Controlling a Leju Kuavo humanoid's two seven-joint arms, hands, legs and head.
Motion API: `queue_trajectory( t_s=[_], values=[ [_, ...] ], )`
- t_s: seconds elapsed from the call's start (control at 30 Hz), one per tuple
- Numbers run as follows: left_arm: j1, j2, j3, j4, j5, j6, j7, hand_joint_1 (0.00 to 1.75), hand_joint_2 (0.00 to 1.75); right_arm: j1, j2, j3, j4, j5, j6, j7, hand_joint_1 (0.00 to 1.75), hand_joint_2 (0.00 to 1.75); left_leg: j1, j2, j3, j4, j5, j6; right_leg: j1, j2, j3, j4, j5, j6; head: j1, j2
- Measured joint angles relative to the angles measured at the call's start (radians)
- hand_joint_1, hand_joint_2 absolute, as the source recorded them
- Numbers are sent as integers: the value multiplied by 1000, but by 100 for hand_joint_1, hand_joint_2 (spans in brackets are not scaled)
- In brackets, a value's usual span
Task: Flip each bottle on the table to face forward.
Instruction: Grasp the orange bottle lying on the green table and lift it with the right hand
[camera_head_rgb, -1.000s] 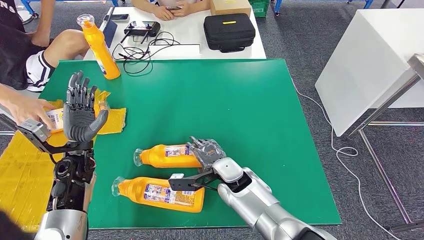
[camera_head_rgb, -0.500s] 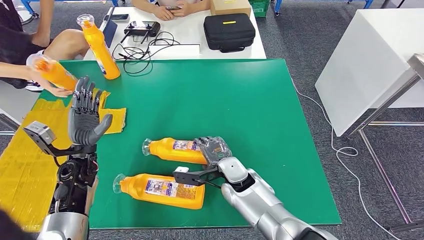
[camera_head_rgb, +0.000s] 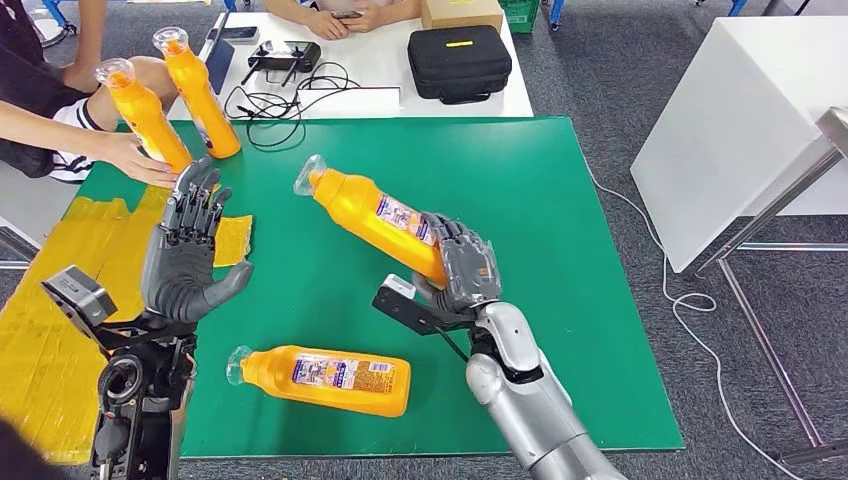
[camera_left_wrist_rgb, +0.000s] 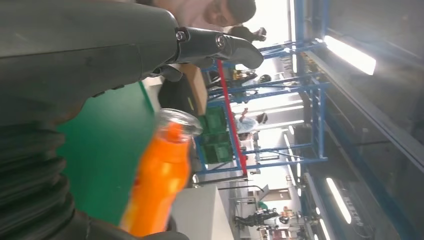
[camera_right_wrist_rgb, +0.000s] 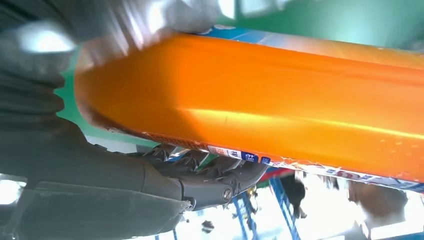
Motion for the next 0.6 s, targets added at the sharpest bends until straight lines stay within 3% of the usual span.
queue_trajectory(
  t_s=[0.37, 0.53, 0.6],
  values=[
    [55, -3, -162, -170, -26, 37, 5, 0, 175, 95, 14, -81, -201, -150, -114, -175, 175, 175, 0, 0, 1, 0, 0, 0, 0, 0, 0, 0, 0, 0, 0, 0],
    [47, -1, -203, -177, -13, 94, -3, 0, 175, 131, 20, -68, -264, -312, -131, -422, 175, 175, 0, 0, 1, 0, 0, 0, 0, 0, 0, 0, 0, 0, 0, 0],
    [40, 1, -217, -181, 3, 107, -5, 0, 175, 144, 26, -41, -290, -326, -136, -467, 175, 175, 1, 0, 1, 0, 0, 0, 0, 0, 0, 0, 0, 0, 0, 0]
  ],
)
